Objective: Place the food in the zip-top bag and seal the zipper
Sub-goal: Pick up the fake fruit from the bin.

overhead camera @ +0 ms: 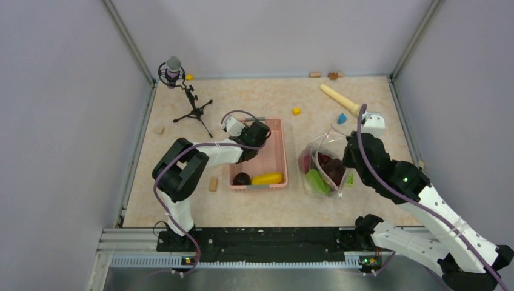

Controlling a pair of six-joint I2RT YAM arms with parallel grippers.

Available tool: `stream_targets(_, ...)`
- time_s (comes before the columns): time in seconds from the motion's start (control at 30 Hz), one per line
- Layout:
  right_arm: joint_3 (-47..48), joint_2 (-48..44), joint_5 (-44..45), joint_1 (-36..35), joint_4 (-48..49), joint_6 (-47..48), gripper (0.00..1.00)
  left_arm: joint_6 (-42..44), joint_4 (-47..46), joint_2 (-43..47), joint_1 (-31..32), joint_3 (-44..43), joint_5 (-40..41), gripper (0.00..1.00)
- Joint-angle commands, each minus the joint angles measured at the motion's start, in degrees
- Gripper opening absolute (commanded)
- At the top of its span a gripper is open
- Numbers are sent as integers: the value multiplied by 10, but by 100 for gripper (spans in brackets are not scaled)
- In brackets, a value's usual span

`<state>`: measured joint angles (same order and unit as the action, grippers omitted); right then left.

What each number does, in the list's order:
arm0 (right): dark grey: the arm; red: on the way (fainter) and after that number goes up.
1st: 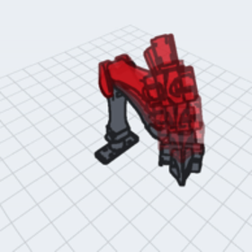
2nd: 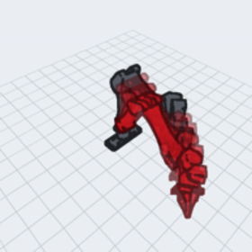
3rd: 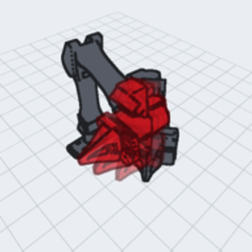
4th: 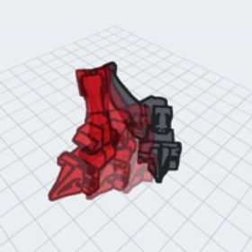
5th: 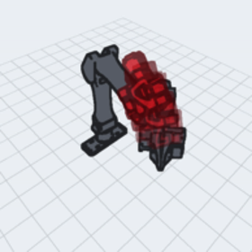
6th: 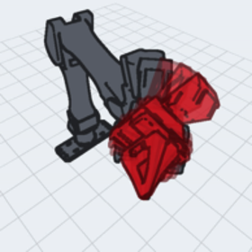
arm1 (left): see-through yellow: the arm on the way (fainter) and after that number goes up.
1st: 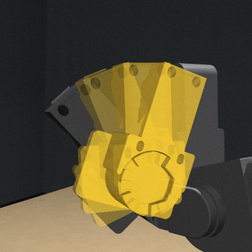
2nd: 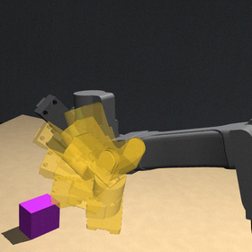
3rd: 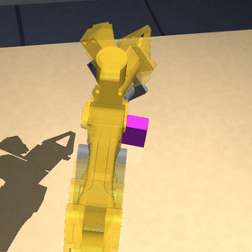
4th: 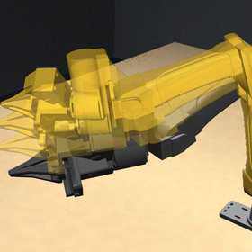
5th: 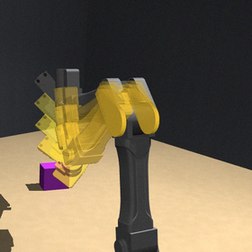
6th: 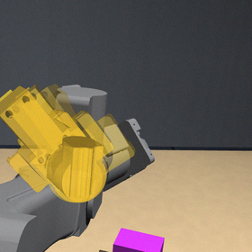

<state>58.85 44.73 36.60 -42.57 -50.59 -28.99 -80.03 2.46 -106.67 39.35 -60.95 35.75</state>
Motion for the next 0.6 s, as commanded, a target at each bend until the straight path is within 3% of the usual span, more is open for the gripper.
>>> stream_targets(0.0, 3, -6, 14, 0, 13, 1, 1, 59, -49, 20, -2, 13, -44, 29)
stream_targets(0.23, 3, -8, 15, 1, 13, 1, 1, 84, -67, 22, 2, 29, -86, 16)
stream_targets(0.4, 3, -10, 13, 1, 12, 0, 1, 116, -73, 36, 17, 33, -92, 13)
stream_targets(0.5, 3, -11, 13, 1, 13, 0, 1, 138, -72, 50, 25, 35, -87, 16)
stream_targets(0.57, 3, -11, 12, 1, 13, 0, 1, 153, -53, 66, 25, 32, -70, 28)
